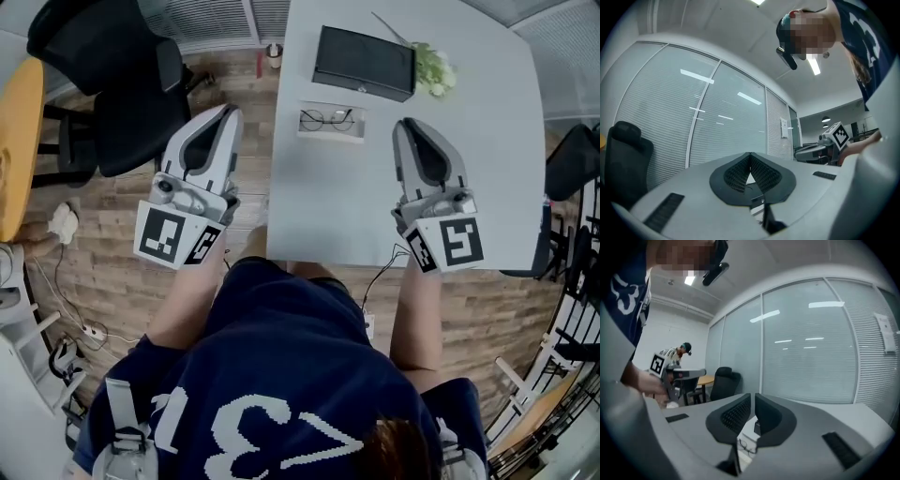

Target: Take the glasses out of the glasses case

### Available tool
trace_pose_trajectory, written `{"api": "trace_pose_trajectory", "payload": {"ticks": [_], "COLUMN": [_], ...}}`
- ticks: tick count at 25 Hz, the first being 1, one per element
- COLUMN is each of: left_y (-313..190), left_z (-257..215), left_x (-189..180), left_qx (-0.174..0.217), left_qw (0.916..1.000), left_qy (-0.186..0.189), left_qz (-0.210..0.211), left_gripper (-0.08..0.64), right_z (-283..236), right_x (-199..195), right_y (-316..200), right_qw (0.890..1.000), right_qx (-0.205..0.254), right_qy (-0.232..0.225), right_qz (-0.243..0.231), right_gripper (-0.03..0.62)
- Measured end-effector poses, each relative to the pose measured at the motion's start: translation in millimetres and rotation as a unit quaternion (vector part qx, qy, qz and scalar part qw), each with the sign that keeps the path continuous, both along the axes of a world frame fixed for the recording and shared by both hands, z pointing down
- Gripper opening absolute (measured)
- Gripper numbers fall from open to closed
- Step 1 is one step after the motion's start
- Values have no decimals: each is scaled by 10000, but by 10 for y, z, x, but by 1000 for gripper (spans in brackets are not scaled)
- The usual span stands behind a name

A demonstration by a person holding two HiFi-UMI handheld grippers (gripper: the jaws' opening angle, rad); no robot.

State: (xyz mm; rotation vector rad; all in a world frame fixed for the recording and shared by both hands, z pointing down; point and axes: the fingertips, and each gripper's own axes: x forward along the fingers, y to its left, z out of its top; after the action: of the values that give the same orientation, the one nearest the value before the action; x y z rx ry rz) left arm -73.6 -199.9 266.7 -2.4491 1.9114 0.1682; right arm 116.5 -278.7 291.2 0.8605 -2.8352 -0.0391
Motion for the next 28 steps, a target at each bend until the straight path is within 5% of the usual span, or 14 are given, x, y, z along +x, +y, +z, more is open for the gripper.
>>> {"api": "trace_pose_trajectory", "payload": {"ticks": [3,9,15,24,28], "left_y": [-151,-361,-421,-338,-320], "left_z": [54,212,395,535,546], "left_x": [-35,-161,-302,-512,-542], "left_qx": [-77,-299,-550,-798,-798], "left_qw": [9999,9993,9980,9964,9964], "left_qy": [32,57,86,206,233], "left_qz": [110,236,293,176,137], "left_gripper": [14,14,14,14,14], "right_z": [622,1764,2544,3004,3043], "right_x": [-265,-557,-793,-892,-885], "right_y": [-27,-151,-266,-312,-299], "right_qw": [9909,9409,8987,8355,8234], "right_qx": [-387,-549,-1175,-1067,-1048], "right_qy": [1181,3128,3894,4967,5121], "right_qz": [-522,-1176,-1643,-2095,-2211], "right_gripper": [42,83,121,84,50]}}
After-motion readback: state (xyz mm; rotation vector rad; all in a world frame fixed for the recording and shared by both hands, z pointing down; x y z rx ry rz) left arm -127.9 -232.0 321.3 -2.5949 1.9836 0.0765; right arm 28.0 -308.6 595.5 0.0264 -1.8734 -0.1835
